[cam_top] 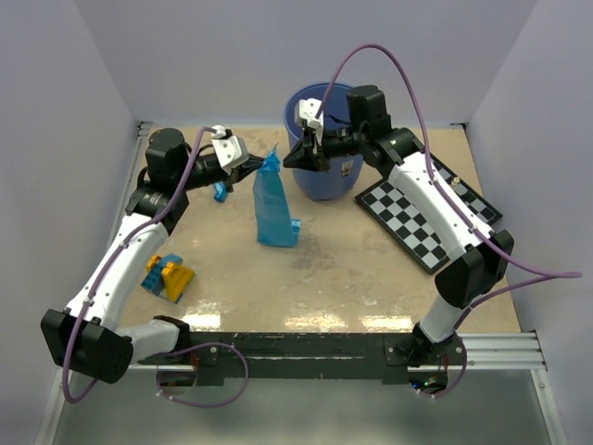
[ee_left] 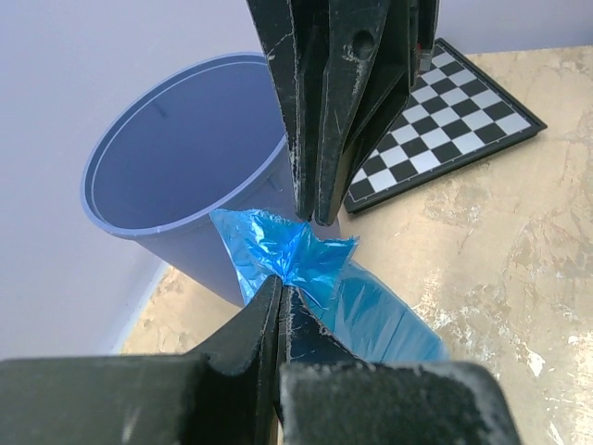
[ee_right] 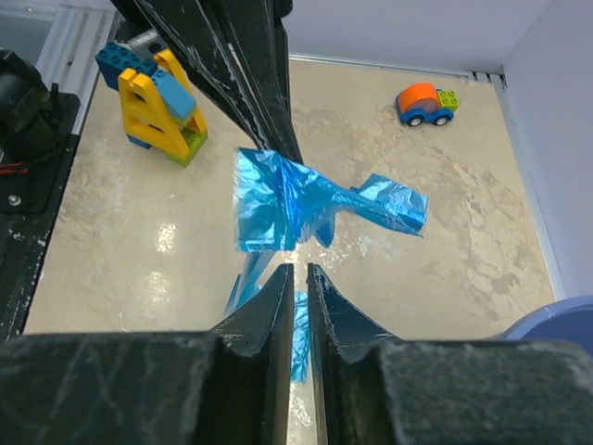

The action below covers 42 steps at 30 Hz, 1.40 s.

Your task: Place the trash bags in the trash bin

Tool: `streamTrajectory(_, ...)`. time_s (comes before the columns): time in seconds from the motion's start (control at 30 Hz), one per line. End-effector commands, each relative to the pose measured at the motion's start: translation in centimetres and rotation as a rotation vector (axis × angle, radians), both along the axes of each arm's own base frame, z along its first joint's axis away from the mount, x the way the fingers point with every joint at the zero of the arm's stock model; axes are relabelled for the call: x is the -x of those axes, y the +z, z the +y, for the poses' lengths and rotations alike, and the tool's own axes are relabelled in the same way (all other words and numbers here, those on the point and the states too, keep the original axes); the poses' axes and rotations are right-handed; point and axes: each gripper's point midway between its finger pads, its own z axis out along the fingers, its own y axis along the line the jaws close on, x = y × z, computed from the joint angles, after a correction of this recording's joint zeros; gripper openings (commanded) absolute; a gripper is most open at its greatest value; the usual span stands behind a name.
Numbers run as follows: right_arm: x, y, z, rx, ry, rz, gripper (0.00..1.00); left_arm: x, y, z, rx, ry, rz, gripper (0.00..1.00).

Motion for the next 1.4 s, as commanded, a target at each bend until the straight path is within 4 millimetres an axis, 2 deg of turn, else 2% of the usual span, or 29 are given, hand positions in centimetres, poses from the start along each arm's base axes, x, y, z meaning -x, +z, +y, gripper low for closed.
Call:
streamTrajectory(0.0,0.3,1.0,-0.8,-0.005,-0.026,-0.039,0.15,0.6,1.8,0.3,0.051,0.016,-0.010,0.00)
streamTrajectory(0.17,-0.4,0.8,-0.2,-0.024,-0.019,-0.038,0.14,1.2,1.8,-0.2,0.079,-0.029,0.022,0.00)
streamTrajectory(0.27,-0.4,2.3,0.7,-0.074,0.018,-0.044,0.24,1.2,1.7,-0.5,0.084,-0.042,0.038,0.00)
streamTrajectory(0.43,0.8,5.2,2.3,-0.179,0.128,0.003,0.32,0.9,1.7,-0.9,0.087,-0.054,0.046,0.00)
streamTrajectory(0.6,1.6,4.8,3.6,-0.175,0.166,0.007,0.33,0.8,1.9,-1.1,0.093,-0.057,0.047,0.00)
streamTrajectory(0.73,1.6,4.3,3.9,-0.169,0.155,0.029,0.33,0.7,2.1,-0.9,0.097,-0.035,0.045,0.00)
streamTrajectory(0.77,1.4,4.1,3.8,-0.165,0.149,0.030,0.31,0.7,2.0,-0.8,0.097,-0.027,0.045,0.00)
streamTrajectory(0.8,1.4,4.0,3.8,-0.163,0.146,0.032,0.29,0.5,2.7,-0.8,0.110,-0.022,0.010,0.00)
streamTrajectory(1.03,1.7,3.4,3.8,-0.156,0.160,0.056,0.02,0.0,3.3,-0.5,0.140,0.017,0.002,0.00)
streamTrajectory(1.2,1.3,4.0,3.0,-0.158,0.135,0.032,0.00,-0.3,3.3,0.3,0.131,0.072,-0.013,0.00)
streamTrajectory(1.37,0.3,3.4,1.4,-0.121,0.087,0.003,0.00,-0.4,3.1,1.3,0.112,0.127,-0.035,0.00)
